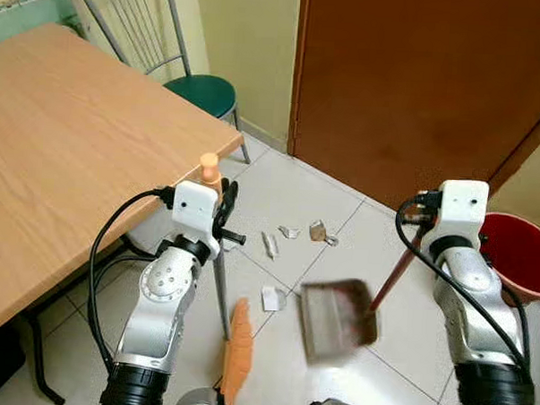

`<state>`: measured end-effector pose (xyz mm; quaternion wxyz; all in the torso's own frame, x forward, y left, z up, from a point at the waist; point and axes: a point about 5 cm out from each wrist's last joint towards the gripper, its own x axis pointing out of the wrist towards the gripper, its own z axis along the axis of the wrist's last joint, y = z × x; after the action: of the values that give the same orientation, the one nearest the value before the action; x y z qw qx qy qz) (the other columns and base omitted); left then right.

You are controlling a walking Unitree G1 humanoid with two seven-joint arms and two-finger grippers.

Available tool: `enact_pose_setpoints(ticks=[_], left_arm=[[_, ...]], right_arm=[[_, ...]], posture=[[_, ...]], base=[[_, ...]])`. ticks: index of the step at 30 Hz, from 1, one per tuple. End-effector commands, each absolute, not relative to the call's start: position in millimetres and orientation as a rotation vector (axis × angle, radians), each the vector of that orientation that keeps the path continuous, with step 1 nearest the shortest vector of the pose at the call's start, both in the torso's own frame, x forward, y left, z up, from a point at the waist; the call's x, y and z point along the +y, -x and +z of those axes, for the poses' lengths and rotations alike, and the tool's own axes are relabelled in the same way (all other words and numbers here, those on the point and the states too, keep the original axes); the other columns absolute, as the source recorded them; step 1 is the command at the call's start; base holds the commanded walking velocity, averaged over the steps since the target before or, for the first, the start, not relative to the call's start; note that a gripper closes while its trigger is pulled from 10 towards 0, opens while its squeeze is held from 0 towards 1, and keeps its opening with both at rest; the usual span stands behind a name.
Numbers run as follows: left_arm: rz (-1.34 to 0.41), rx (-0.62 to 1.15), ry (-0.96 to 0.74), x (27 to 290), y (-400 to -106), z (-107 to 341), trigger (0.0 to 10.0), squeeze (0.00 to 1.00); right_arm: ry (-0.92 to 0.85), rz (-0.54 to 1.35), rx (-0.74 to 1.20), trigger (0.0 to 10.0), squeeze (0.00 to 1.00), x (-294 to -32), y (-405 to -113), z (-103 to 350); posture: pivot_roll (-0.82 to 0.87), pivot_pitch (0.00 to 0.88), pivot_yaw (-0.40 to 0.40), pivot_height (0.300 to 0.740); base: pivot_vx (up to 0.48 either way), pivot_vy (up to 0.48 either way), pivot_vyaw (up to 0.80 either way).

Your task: Sweep floor

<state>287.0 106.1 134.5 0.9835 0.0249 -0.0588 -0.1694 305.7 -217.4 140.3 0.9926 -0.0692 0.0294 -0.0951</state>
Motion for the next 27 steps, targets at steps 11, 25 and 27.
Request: enact_pose_setpoints(ticks=[11, 25, 27], left_arm=[[-0.108, -0.154, -0.138, 150.0, -265.1, 132.4, 10.0, 0.0], [-0.129, -0.17, -0.223, 161.4, -260.2, 121.6, 10.0, 0.0], [-0.149, -0.186, -0.21, 155.3, -262.5, 124.6, 10.0, 0.0]], right_arm=[[0.084, -0.315, 0.028, 10.0, 0.0, -207.9, -297.4, 112.7], [0.041, -0.332, 0.037, 10.0, 0.0, -210.6, -282.7, 95.4], [0.04, -0.324, 0.028, 10.0, 0.0, -209.5, -283.6, 96.7]], posture=[[0.0, 0.05, -0.022, 0.74], [-0.01, 0.019, -0.018, 0.74], [-0.01, 0.021, -0.019, 0.74]], base=[[0.0, 0.0, 0.0], [0.0, 0.0, -0.52], [0.124, 0.0, -0.8]])
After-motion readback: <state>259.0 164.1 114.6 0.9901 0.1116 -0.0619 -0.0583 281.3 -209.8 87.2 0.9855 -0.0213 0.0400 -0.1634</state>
